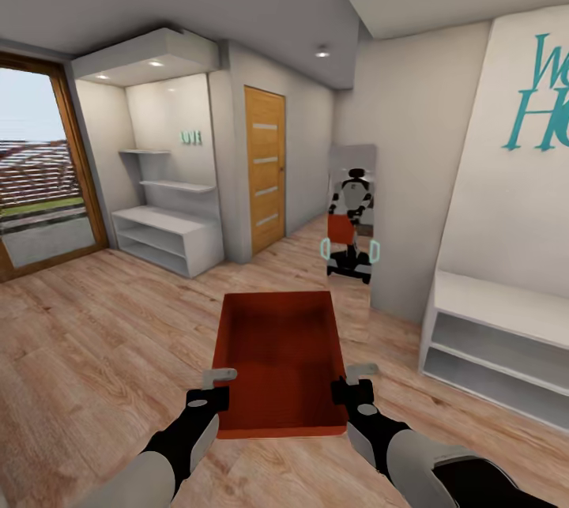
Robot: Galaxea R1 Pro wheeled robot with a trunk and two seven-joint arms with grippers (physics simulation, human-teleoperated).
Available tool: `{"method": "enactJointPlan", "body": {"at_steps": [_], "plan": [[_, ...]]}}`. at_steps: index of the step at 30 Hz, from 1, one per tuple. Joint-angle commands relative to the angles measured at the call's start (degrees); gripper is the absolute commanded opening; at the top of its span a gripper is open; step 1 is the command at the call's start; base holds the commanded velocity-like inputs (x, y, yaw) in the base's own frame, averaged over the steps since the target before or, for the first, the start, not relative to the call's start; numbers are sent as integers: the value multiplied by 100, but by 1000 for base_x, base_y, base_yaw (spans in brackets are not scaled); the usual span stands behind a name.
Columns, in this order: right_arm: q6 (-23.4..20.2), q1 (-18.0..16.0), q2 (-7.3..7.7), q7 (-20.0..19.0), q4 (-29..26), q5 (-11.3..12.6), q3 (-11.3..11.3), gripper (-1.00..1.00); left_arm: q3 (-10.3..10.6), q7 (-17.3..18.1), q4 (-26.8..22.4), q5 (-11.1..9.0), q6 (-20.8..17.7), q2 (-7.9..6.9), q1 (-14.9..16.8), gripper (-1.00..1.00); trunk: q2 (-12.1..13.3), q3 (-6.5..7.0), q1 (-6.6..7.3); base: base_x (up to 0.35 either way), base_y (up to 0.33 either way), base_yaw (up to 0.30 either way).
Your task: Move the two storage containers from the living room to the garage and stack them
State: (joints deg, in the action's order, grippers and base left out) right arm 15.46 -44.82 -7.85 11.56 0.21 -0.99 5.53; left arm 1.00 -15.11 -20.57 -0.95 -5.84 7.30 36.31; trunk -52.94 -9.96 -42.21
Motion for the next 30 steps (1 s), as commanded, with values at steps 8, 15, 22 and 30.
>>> {"method": "enactJointPlan", "body": {"at_steps": [8,15,22,30], "plan": [[-16,0,0,-16,14,-68,-166,-100,-126,-167,-33,139,13,0,7,-100,-6,-8,-4,322,0,13],[-23,2,2,-16,14,-71,-160,-100,-126,-167,-35,139,13,0,7,-100,-6,-8,-4,322,0,0],[-18,0,2,-16,14,-71,-164,-100,-126,-167,-34,139,13,0,7,-100,-6,-8,-4,322,0,0],[-17,0,0,-13,14,-60,-167,-100,-126,-167,-28,139,13,0,7,-100,-6,-8,-4,322,0,51]]}}
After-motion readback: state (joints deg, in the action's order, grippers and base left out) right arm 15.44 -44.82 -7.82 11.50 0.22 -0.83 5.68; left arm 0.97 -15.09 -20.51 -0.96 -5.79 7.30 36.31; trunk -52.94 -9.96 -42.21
